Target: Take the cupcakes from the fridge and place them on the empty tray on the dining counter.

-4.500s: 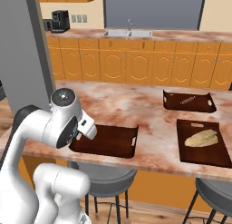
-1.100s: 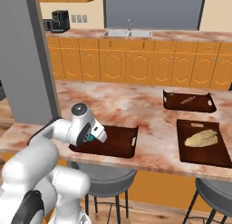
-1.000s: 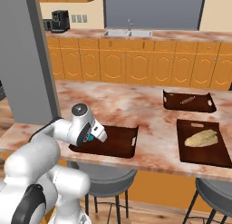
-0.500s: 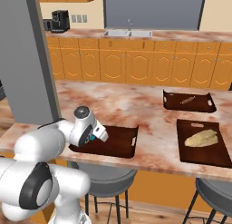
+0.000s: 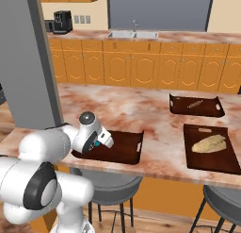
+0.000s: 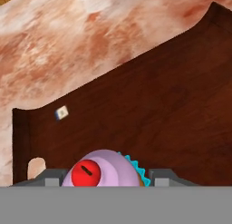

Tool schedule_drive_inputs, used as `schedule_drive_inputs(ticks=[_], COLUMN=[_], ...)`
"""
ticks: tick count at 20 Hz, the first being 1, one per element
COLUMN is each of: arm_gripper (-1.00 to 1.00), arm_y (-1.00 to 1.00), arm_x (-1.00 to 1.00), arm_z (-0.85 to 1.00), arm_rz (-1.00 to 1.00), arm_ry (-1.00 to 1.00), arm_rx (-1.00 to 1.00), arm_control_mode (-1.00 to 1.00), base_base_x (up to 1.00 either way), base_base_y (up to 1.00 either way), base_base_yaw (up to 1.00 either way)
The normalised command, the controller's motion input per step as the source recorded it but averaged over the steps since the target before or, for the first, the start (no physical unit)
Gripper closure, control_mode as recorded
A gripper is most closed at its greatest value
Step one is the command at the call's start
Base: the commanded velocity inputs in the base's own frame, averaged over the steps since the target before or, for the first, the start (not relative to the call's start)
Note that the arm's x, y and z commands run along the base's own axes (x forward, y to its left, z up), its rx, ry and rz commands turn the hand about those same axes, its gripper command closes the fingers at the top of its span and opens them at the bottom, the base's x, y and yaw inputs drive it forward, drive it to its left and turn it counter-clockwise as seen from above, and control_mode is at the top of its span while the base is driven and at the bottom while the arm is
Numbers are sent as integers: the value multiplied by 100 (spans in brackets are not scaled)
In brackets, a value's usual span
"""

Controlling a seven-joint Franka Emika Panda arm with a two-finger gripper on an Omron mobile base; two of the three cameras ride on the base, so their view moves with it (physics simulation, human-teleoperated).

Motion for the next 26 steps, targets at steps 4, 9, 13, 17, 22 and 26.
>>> schedule_drive_inputs(ticks=[4, 9, 13, 17, 22, 26], arm_gripper=[-100, -100, -100, -100, -100, -100], arm_y=[0, 0, 0, 0, -1, -12], arm_x=[-16, -7, -16, -8, -44, -96], arm_z=[-1, 0, 0, 22, 93, 100], arm_rz=[0, 0, 0, 0, 0, 11], arm_ry=[-2, 0, -2, -2, 0, 0], arm_rx=[0, 0, 0, 1, 4, 5], arm_control_mode=[-100, -100, -100, -100, -100, -100], base_base_x=[0, 0, 0, 0, 0, 0], base_base_y=[0, 0, 0, 0, 0, 0], base_base_yaw=[0, 0, 0, 0, 0, 0])
